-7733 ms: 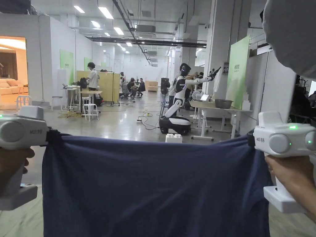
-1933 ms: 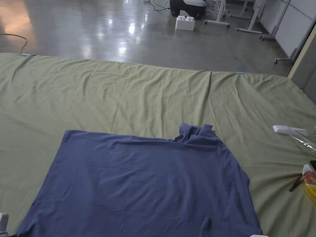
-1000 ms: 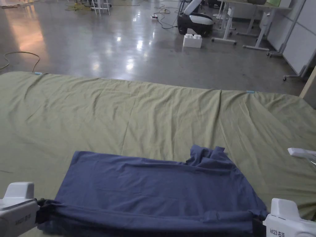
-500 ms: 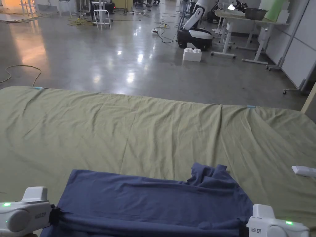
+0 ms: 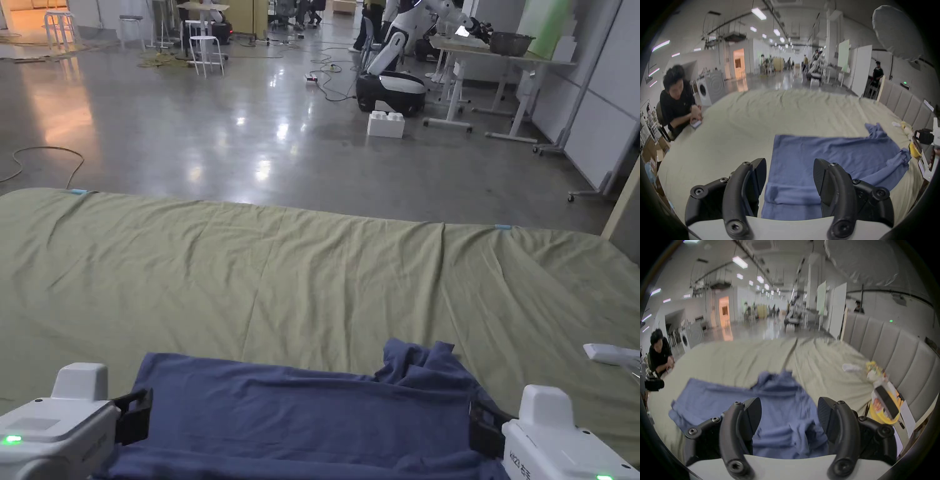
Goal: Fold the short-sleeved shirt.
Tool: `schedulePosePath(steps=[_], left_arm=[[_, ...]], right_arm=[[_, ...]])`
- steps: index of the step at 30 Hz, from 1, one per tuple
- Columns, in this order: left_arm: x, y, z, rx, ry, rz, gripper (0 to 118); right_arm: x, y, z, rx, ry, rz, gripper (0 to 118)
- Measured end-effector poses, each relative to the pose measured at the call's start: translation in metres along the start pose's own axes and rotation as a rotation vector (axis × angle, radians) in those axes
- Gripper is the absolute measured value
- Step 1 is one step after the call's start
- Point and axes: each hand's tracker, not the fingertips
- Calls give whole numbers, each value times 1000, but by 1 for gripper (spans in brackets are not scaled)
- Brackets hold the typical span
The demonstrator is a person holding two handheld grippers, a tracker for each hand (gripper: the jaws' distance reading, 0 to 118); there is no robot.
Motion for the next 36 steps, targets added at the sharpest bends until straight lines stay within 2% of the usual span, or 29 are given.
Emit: schedulePosePath(steps=[5, 6, 8, 9, 11, 15, 19, 22, 30, 32, 33, 34, 35, 36], left_arm=[[26, 5, 49, 205, -33, -60, 50], [32, 4, 57, 232, -20, -75, 45], [41, 3, 71, 261, 9, -77, 19], [44, 2, 77, 262, 10, -62, 15], [45, -1, 87, 276, -9, -27, 9], [46, -10, 105, 307, 7, -11, 4], [38, -15, 111, 334, 27, -19, 4], [24, -19, 104, 284, 40, 19, 4], [-35, -50, 22, -139, 76, 56, 5], [-41, -56, 5, -250, 76, 41, 24], [-45, -60, -7, -284, 95, 33, 41], [-46, -62, -12, -331, 92, 32, 41], [-50, -65, -22, -375, 86, 35, 46], [-51, -68, -29, -423, 83, 49, 58]], right_arm=[[-24, 13, 52, 255, -21, -4, 61], [-29, 14, 62, 295, -17, 8, 54], [-40, 17, 75, 374, -33, 69, 30], [-44, 14, 79, 352, -35, 38, 22], [-47, 11, 85, 372, -22, 25, 7], [-52, 4, 97, 390, -16, 2, 1], [-54, 4, 103, 412, -26, 30, 1], [-52, 3, 102, 400, -15, 30, 1], [-42, -18, 89, 298, -5, 40, 1], [-40, -22, 87, 279, -7, 46, 1], [-39, -24, 85, 266, -8, 48, 1], [-38, -25, 84, 259, -10, 48, 1], [-37, -27, 83, 252, -12, 47, 1], [-36, -29, 81, 242, -12, 47, 1]])
